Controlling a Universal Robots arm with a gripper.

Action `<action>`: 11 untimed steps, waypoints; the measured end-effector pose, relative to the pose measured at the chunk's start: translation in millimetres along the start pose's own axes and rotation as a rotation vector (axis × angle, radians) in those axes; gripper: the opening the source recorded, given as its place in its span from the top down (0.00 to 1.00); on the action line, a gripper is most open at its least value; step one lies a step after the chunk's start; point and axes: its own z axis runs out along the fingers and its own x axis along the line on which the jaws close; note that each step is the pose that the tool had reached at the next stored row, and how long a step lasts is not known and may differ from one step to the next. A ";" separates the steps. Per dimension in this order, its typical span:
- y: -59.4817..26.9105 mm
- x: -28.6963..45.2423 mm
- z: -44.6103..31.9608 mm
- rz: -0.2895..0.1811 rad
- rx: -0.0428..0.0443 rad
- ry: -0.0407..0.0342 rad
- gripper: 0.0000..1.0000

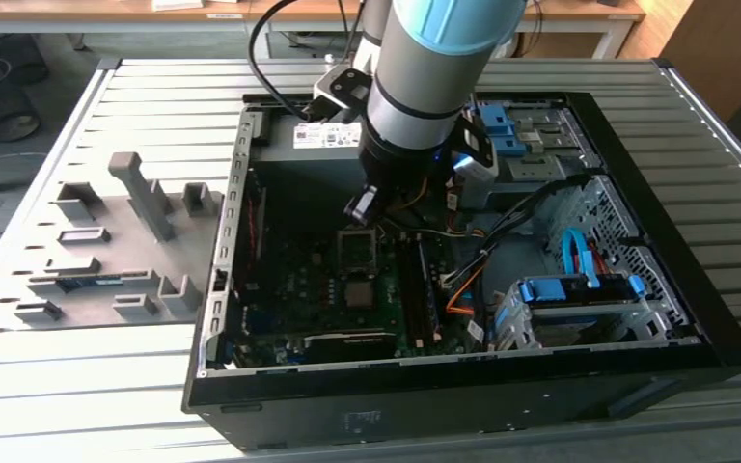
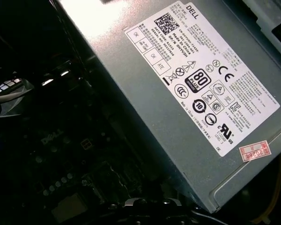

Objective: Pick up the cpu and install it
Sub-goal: 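Close the cpu cover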

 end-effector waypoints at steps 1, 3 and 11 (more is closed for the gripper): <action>-0.3 0.4 0.0 0.000 0.0000 -0.0001 0.90; -0.8 1.2 -0.2 0.000 0.0000 -0.0001 0.90; -0.5 1.3 -3.0 -0.003 -0.0006 0.0000 0.90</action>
